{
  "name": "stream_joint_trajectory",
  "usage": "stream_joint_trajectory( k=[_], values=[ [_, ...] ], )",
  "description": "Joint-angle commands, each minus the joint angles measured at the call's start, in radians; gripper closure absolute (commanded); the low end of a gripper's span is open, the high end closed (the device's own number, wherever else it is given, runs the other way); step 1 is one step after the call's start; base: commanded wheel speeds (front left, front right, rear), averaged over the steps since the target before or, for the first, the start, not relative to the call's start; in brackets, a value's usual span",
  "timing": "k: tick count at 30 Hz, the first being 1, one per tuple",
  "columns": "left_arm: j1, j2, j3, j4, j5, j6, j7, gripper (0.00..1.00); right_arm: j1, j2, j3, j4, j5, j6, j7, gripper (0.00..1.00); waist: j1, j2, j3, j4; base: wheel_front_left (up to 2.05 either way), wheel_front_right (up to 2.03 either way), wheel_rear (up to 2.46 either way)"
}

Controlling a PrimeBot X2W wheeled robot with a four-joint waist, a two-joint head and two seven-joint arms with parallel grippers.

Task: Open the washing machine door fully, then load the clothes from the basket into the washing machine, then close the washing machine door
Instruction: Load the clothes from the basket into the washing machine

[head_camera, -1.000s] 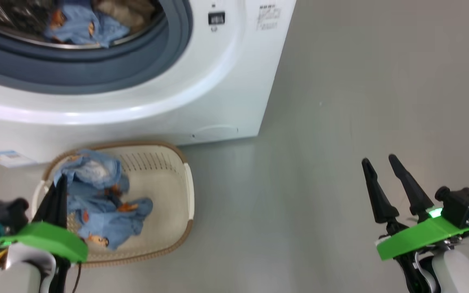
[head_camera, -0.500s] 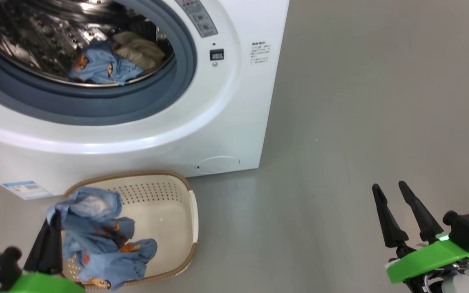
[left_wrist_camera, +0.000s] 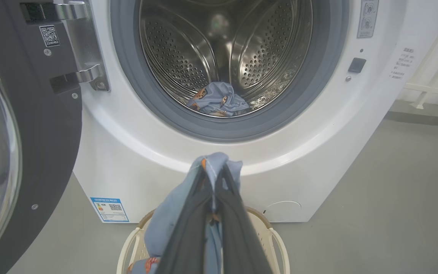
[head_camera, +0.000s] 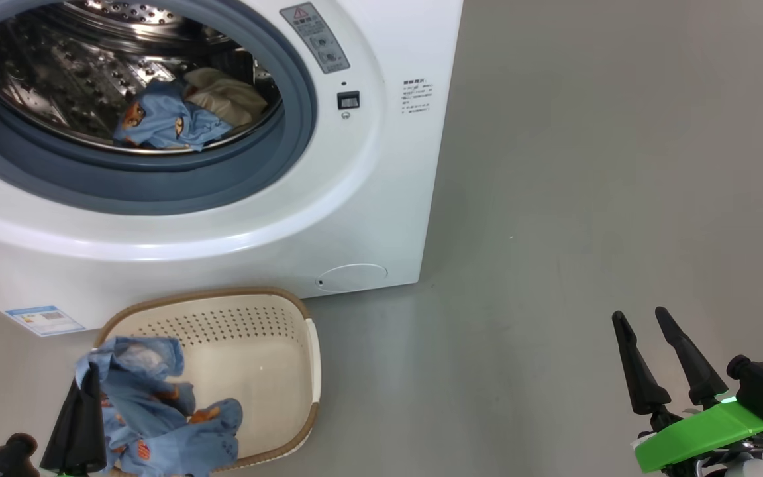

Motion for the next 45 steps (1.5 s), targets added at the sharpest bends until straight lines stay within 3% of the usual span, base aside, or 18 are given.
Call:
stream_joint_trajectory(
  k=[1, 14, 25, 32, 45],
  values=[
    [-0.017, 0.013, 0.036, -0.029, 0.003, -0.001, -0.006, 1.00, 0.001, -0.012, 0.018, -0.028, 0.007, 0.003, -0.005, 0.00, 0.0000, 0.0000, 0.005, -0.005, 0.00, 0.00, 0.00],
    [-0.159, 0.040, -0.002, -0.042, -0.015, -0.002, -0.006, 1.00, -0.031, 0.013, 0.015, -0.042, 0.002, 0.003, -0.005, 0.00, 0.0000, 0.0000, 0.085, -0.024, 0.00, 0.00, 0.00],
    [-0.521, 0.125, -0.010, -0.003, 0.000, -0.002, -0.006, 1.00, -0.089, 0.044, 0.028, -0.047, -0.004, 0.003, -0.005, 0.00, 0.0000, 0.0000, 0.178, -0.051, 0.00, 0.00, 0.00],
    [-0.739, 0.163, 0.025, 0.156, 0.021, -0.001, -0.006, 1.00, -0.125, 0.061, 0.047, -0.047, -0.002, 0.003, -0.005, 0.00, 0.0000, 0.0000, 0.230, -0.086, 0.00, 0.00, 0.00],
    [-1.047, 0.224, 0.001, 0.680, 0.048, -0.001, -0.006, 1.00, -0.185, 0.096, 0.090, -0.048, 0.001, 0.003, -0.005, 0.00, 0.0000, 0.0000, 0.328, -0.158, 0.00, 0.00, 0.00]
  ],
)
